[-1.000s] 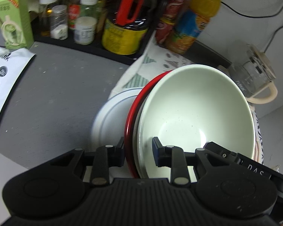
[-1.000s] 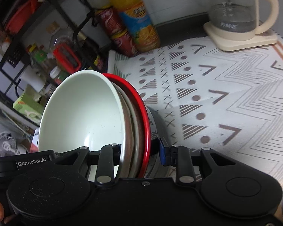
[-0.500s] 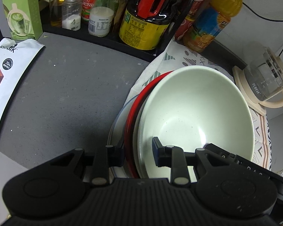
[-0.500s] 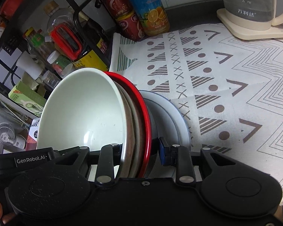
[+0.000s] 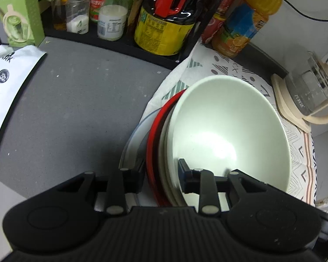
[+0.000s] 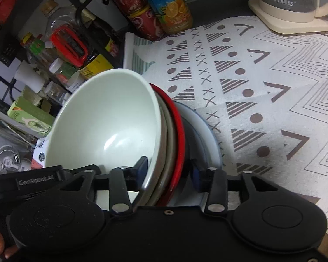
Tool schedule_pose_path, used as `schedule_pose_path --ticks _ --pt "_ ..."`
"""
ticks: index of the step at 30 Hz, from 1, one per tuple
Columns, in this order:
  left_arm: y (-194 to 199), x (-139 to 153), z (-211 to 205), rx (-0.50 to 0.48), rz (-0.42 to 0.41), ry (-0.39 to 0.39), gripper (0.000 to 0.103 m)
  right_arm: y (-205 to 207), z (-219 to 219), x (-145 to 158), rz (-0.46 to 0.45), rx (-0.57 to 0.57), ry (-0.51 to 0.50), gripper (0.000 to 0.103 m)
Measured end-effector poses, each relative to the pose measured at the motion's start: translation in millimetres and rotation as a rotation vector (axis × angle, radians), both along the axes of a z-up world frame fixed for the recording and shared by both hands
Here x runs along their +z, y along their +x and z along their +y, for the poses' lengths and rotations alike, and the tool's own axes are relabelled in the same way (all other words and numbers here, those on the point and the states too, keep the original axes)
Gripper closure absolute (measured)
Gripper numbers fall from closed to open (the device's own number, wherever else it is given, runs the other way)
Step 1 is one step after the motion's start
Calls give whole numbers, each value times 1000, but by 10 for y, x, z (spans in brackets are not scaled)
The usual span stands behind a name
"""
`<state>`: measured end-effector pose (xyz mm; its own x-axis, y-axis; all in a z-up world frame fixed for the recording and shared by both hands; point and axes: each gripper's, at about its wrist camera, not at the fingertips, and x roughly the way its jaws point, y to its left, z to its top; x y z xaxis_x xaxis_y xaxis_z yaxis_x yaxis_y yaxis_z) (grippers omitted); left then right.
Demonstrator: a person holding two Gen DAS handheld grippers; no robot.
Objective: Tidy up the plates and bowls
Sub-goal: 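Lift the bowl stack with both grippers and lower it onto the plate stack, then open both grippers and pull back from the stacked dishes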
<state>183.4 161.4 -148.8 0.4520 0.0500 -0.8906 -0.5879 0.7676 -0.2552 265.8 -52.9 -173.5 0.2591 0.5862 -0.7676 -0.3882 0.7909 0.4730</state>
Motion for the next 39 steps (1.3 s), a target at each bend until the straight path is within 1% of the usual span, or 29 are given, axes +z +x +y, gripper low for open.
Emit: schedule_pose_path --ticks 2,3,4,5,6,7,8,9,10,11,14,16,18,21,24,26,29,34,38,39 --pt "-14 19 -11 1 0 17 72 -13 -4 8 -3 2 -3 59" --pt "-26 32 -9 3 -1 22 69 -23 -18 21 -11 1 1 57" --pt "-41 47 -2 7 -4 25 66 -32 -36 38 -19 1 6 53" --pt "-58 65 7 12 -7 27 59 -35 -52 60 -25 1 10 50" --pt "-76 87 18 19 -11 30 51 -40 -76 84 -33 -2 14 44" --pt "-94 113 27 28 -16 35 48 -49 -106 116 -45 -5 19 40" --pt "-114 139 31 35 -22 42 41 -51 -134 143 -57 -8 25 38" --pt "-131 168 29 42 -25 52 35 -56 -164 172 -69 -10 31 32" --pt "-138 194 23 46 -25 62 32 -67 -199 206 -81 -13 34 27" --pt "-152 223 14 47 -30 71 29 -71 -228 232 -91 -15 35 25" --pt "-191 321 -22 51 -46 97 27 -112 -346 319 -123 -20 45 18" --pt "-220 383 -60 53 -57 110 26 -152 -435 369 -146 -25 48 10" --pt "-249 445 -124 49 -74 116 26 -197 -543 419 -171 -29 52 5" --pt "-286 547 -262 45 -84 141 24 -248 -719 498 -180 -40 68 4" --pt "-327 626 -424 35 -96 175 20 -322 -917 605 -209 -58 80 0" --pt "-368 681 -545 29 -105 194 18 -376 -1053 667 -227 -63 81 0" --pt "-462 762 -721 19 -127 208 14 -453 -1256 733 -244 -73 84 0" --pt "-707 903 -1046 -2 -181 253 10 -597 -1565 805 -307 -98 32 0" --pt "-938 1053 -1276 0 -207 286 0 -763 -1767 876 -356 -112 -1 0" --pt "-1003 1092 -1324 -1 -217 289 0 -807 -1813 900 -367 -113 -4 0"
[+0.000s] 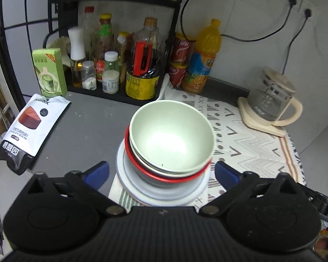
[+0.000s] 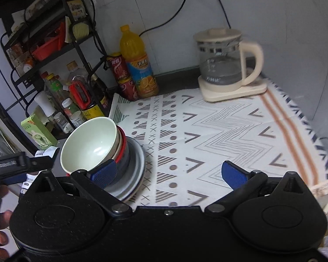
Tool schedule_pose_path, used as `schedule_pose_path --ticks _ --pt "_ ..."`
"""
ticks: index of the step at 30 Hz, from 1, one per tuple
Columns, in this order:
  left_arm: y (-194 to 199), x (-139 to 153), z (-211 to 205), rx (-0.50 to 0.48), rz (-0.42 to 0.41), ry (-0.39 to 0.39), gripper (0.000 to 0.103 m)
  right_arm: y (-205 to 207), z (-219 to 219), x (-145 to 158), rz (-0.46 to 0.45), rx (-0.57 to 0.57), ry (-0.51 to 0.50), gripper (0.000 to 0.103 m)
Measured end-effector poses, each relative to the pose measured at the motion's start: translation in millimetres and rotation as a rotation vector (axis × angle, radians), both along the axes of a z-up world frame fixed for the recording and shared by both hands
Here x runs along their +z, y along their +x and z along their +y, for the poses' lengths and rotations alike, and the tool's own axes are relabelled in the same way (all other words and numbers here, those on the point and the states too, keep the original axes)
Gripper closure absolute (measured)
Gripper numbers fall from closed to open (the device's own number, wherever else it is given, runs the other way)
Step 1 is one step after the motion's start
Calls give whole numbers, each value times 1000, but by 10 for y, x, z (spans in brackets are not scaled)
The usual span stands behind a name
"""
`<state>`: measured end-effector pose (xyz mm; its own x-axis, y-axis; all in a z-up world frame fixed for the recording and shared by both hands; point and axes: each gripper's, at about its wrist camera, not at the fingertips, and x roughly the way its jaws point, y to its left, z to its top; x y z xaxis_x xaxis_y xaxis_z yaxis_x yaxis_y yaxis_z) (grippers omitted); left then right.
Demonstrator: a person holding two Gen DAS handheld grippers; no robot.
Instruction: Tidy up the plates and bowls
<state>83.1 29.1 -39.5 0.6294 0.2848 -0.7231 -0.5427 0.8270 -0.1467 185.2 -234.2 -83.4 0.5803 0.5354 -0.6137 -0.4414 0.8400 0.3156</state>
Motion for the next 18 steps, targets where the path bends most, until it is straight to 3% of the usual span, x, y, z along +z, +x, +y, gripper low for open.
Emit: schedule_pose_path --ticks 10,18 --pt "-463 259 -226 -33 -54 43 0 -424 -249 268 -81 -42 -1 0" --pt "-794 426 -234 -134 -87 105 0 -775 -266 385 -119 -103 -16 0"
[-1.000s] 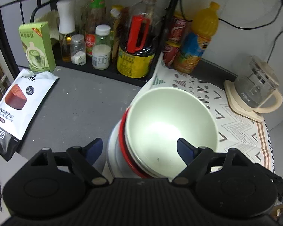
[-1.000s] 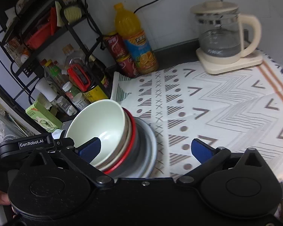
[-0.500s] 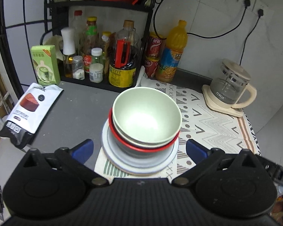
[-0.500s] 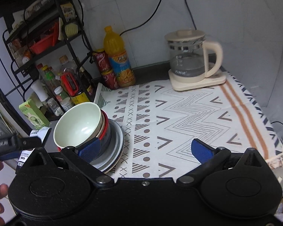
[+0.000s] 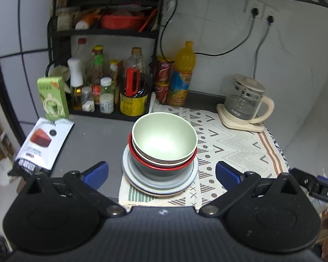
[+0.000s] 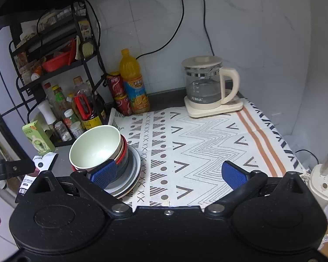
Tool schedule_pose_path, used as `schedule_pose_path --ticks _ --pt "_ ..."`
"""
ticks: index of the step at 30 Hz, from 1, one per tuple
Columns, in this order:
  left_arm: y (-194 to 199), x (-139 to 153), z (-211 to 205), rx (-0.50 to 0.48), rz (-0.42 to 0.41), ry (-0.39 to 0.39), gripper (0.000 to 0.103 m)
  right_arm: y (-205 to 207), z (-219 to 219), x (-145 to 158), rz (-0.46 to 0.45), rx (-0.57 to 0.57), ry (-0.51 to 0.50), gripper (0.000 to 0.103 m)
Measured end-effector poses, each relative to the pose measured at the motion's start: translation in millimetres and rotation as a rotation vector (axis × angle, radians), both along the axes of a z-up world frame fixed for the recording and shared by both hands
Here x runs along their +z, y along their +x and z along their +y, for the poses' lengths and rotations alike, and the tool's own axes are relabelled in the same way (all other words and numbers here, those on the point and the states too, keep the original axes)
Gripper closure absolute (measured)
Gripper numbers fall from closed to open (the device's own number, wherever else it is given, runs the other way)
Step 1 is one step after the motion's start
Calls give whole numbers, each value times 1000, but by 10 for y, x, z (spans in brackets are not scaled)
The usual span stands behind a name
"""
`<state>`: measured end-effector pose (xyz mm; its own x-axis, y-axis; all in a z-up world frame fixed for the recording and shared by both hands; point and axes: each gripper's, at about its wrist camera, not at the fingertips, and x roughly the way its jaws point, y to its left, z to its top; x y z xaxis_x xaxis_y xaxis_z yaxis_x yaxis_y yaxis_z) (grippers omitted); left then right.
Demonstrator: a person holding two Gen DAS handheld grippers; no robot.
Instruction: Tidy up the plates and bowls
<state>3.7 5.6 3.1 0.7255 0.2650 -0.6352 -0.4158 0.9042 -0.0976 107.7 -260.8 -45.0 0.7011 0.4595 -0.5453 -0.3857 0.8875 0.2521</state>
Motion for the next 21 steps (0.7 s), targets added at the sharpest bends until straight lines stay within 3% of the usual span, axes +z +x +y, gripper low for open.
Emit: schedule_pose_path --ticks 16,21 --pt "-553 94 340 -216 2 41 0 -863 396 146 -25 -127 -28 0" --pt "-699 66 488 -244 4 15 0 -1059 527 131 -22 -148 -55 0"
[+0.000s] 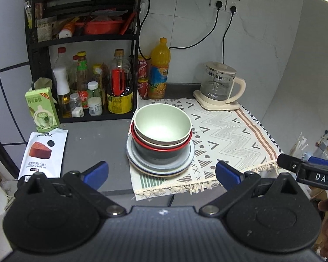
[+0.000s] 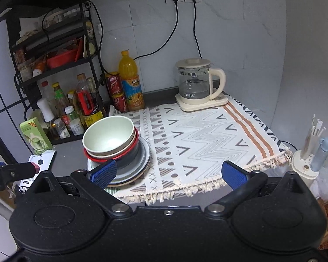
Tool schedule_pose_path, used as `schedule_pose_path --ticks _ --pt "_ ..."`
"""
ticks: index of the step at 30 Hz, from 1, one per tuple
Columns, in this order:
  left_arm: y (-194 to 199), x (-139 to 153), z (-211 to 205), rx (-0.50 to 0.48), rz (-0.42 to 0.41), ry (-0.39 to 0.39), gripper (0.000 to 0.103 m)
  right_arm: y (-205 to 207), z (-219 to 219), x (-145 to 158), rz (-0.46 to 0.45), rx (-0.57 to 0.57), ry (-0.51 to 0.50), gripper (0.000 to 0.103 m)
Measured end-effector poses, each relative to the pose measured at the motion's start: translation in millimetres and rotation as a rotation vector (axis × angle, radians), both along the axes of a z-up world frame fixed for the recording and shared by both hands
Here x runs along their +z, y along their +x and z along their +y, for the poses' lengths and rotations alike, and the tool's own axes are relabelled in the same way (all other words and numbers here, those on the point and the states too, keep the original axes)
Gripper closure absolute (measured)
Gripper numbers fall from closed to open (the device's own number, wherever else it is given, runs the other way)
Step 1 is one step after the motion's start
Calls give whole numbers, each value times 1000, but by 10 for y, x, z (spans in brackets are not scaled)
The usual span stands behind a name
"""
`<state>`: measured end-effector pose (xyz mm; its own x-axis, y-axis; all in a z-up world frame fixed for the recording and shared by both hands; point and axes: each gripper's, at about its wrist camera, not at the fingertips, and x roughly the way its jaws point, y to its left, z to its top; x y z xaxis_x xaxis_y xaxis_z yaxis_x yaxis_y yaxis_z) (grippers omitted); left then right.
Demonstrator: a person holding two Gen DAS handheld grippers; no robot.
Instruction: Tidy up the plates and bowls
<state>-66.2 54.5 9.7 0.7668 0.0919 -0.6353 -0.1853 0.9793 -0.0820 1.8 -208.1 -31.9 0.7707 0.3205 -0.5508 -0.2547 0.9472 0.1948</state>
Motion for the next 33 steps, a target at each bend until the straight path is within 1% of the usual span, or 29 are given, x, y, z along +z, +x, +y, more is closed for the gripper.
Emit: schedule_pose_path --ticks 9,14,19,33 --pt "-224 -82 277 -24 4 -12 0 -295 239 -20 -15 1 7 0" --pt "-318 -133 416 -5 16 -24 0 -343 342 -53 -6 3 -6 0" --pt "-415 -141 523 4 18 -25 0 -395 380 -70 -1 9 7 0" --pt "-480 -226 588 15 46 -51 0 -465 490 -99 6 37 -3 0"
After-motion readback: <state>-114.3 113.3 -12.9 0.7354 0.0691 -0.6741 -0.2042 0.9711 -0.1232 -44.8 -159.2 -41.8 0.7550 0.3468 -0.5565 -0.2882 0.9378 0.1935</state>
